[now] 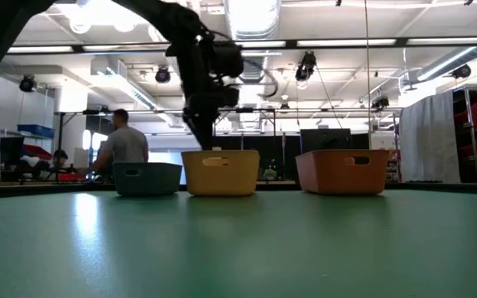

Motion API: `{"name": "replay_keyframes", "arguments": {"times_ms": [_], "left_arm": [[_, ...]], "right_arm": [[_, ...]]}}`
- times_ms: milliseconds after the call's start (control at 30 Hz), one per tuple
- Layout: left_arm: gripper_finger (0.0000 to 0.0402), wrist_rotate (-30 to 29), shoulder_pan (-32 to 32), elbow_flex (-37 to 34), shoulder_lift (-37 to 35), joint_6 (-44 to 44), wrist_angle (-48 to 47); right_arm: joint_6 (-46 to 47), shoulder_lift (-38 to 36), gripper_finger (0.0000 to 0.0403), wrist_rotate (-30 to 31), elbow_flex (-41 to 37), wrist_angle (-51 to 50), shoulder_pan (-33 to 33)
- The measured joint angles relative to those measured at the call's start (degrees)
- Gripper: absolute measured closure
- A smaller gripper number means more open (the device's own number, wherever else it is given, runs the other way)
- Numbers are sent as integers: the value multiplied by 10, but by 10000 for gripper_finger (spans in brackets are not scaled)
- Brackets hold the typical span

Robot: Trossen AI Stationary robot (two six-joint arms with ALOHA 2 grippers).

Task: Sort batteries
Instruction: Adjust the bin, then put the black battery into the orange bin

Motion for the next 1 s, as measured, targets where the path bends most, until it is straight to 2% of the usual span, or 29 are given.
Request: {"name": "replay_keyframes", "arguments": {"times_ms": [167, 300, 700, 1000], "left_arm": [[247, 1, -54, -1, 11, -18, 86], [247, -1, -60, -1, 23, -53, 134], [247, 2, -68, 0, 56, -76, 187], [247, 3, -73, 37, 56, -77, 185]], "right_arm": [[-2, 0, 390, 0, 0, 0, 0], [-3, 0, 390, 0, 0, 0, 0], [4, 0, 390, -1, 0, 0, 0], [-2, 0, 390, -2, 0, 0, 0]]}}
